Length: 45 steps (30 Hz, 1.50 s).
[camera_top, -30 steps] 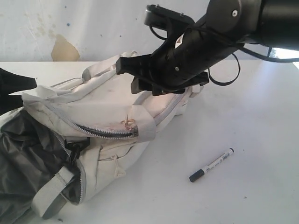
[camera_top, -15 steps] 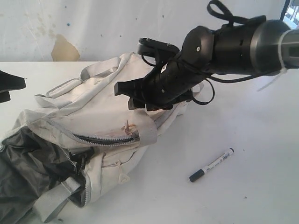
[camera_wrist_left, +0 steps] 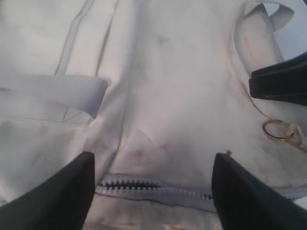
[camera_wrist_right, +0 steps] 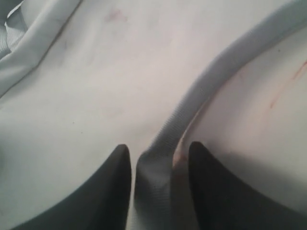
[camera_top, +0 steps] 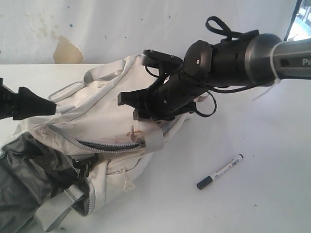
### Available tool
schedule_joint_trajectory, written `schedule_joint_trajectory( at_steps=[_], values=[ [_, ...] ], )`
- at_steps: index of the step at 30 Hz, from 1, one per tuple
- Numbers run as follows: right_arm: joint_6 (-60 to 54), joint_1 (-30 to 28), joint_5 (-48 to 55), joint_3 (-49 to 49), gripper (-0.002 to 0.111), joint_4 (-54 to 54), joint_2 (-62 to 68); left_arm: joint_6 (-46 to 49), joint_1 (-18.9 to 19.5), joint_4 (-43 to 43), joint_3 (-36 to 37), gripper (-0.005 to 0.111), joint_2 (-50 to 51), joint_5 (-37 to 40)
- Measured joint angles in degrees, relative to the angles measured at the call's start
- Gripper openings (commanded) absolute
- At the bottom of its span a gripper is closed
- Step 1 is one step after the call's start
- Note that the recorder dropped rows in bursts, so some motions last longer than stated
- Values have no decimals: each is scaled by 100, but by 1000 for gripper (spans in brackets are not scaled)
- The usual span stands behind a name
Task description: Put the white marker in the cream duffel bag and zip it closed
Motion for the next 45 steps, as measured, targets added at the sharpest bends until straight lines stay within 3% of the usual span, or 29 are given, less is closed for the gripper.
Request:
schedule_joint_trajectory(
  at_steps=[4, 14, 17, 27, 39, 41, 45],
  values=[
    [0, 0, 235, 0, 0, 0, 0, 90, -240, 59, 0, 75, 0, -40],
    [27, -5, 676, -9, 0, -146, -479, 382, -754, 192, 0, 75, 0, -75],
    [481, -5, 806, -9, 0, -529, -785, 508, -852, 204, 0, 75, 0, -83],
    [2910, -5, 1466, 659, 0, -2807, -1717, 590, -891, 204, 0, 75, 0, -107],
    [3436, -5, 1798, 1584, 0, -2761, -2162, 619, -891, 204, 0, 75, 0, -107],
    [3312, -5, 1707, 1685, 6, -2643, -2149, 619, -891, 204, 0, 75, 0, -107],
    [1782, -5, 1225, 1717, 45, -1329, -1806, 619, -891, 171, 0, 75, 0, -107]
  ],
)
